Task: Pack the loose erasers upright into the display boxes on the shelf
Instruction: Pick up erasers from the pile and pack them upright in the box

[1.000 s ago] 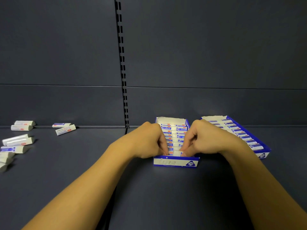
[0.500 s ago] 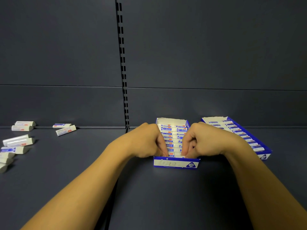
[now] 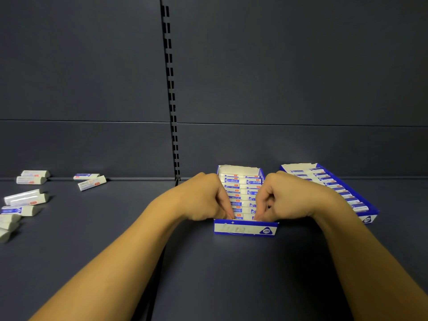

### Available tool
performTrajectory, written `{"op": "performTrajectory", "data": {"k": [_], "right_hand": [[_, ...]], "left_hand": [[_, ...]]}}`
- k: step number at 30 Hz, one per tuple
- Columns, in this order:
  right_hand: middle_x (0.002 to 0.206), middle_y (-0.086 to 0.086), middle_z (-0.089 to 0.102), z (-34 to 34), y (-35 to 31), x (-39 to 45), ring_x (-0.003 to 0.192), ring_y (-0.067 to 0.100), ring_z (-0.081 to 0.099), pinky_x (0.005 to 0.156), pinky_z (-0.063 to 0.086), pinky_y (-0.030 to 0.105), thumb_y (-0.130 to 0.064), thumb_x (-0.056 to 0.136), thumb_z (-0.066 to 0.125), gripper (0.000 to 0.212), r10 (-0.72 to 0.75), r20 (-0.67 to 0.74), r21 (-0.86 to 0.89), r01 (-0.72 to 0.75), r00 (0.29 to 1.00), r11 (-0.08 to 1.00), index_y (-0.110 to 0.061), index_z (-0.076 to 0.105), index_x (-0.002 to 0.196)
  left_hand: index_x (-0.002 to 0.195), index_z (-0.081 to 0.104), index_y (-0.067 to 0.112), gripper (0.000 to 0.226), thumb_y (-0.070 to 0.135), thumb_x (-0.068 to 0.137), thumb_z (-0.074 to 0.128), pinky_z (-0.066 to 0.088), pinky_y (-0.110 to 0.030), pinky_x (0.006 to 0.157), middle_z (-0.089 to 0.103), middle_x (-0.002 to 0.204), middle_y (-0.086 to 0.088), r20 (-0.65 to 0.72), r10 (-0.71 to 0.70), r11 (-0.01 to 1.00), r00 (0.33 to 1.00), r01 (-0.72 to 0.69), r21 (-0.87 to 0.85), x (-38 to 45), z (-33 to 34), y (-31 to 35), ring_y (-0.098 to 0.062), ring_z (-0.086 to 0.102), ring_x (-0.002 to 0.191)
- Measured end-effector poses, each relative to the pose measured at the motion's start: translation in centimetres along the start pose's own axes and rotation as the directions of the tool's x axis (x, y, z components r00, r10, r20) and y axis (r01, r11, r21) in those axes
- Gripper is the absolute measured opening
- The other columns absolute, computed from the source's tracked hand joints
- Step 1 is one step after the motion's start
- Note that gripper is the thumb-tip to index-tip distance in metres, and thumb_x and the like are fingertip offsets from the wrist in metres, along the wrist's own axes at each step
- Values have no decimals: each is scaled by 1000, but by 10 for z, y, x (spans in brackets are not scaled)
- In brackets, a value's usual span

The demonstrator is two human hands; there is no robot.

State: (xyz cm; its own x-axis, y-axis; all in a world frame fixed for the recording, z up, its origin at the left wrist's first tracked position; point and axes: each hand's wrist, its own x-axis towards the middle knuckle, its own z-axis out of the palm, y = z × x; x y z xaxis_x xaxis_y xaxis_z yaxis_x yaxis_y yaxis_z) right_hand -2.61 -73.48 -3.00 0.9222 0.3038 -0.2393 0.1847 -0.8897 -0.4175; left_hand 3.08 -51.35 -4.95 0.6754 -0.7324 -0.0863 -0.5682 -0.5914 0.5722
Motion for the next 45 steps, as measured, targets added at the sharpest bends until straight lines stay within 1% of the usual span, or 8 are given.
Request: {"op": "performTrajectory", "data": {"k": [7, 15, 18, 25, 30, 36, 40, 45], "right_hand": [[70, -30, 66, -1, -2, 4, 92, -6, 64, 67, 54, 16, -26, 83, 81, 6, 11, 10, -24, -10, 1000, 1000, -26, 76, 81], [100, -17, 72, -3, -3, 3, 101, 4, 63, 77, 58, 22, -26, 82, 80, 11, 63, 2, -7, -63, 998, 998, -30, 78, 92], [94, -18, 75, -3, -3, -2, 96, 0, 66, 84, 58, 25, -24, 84, 79, 12, 54, -23, -3, -54, 998, 999, -30, 80, 94], [83, -16, 76, -26, -3, -14, 89, 2, 68, 75, 52, 22, -21, 88, 74, 10, 105, -438, 224, -5, 893, 975, -28, 80, 84], [94, -10, 73, -31, -25, 13, 93, 8, 65, 79, 53, 25, -18, 88, 65, 14, 72, -466, 113, -21, 882, 993, -23, 77, 92], [101, 10, 67, -15, -62, 49, 91, 27, 66, 84, 59, 44, -18, 88, 63, 15, -1, -365, -170, -66, 931, 983, -8, 65, 99], [67, 8, 44, -4, -98, 50, 59, 23, 38, 51, 34, 30, -9, 82, 55, 21, -41, -308, -264, -44, 951, 964, -9, 43, 65], [65, 7, 43, 18, -143, 52, 56, 23, 37, 51, 30, 25, -11, 79, 54, 22, -105, -282, -304, 15, 954, 953, -12, 40, 62]], "left_hand": [[94, 81, 30, 12, 23, 83, 81, 57, -21, 87, 64, 79, 35, -3, 16, 1000, 1000, -16, 23, 1, 0, 1, 6, 64, 96], [92, 80, 28, 8, 25, 85, 79, 59, -28, 88, 74, 95, 22, 16, -3, 999, 1000, 4, -53, 3, 0, -2, -1, 67, 101], [92, 81, 23, 7, 20, 86, 78, 59, -31, 90, 77, 95, 14, -12, -23, 991, 1000, 21, -135, 1, -1, -3, -3, 70, 98], [96, 79, 16, 14, 10, 95, 67, 48, -14, 72, 77, 87, 8, -327, -82, 963, 941, -10, -270, -14, -26, -13, 2, 68, 82], [101, 75, 22, 18, 25, 100, 58, 46, -20, 75, 74, 94, 4, -492, -159, 975, 856, 213, 55, -25, -43, -24, -9, 65, 85], [96, 68, 21, 18, 22, 97, 49, 56, -38, 76, 66, 100, -6, -527, -333, 779, 782, 543, 314, -74, -53, -43, -26, 62, 84], [100, 70, 18, 22, 22, 94, 49, 57, -41, 75, 65, 98, -7, -612, -389, 671, 689, 666, 324, -126, -57, -40, -30, 63, 81], [94, 67, 14, 23, 24, 94, 46, 54, -36, 69, 62, 92, -7, -709, -417, 588, 569, 764, 267, -182, -62, -39, -31, 61, 76]]}}
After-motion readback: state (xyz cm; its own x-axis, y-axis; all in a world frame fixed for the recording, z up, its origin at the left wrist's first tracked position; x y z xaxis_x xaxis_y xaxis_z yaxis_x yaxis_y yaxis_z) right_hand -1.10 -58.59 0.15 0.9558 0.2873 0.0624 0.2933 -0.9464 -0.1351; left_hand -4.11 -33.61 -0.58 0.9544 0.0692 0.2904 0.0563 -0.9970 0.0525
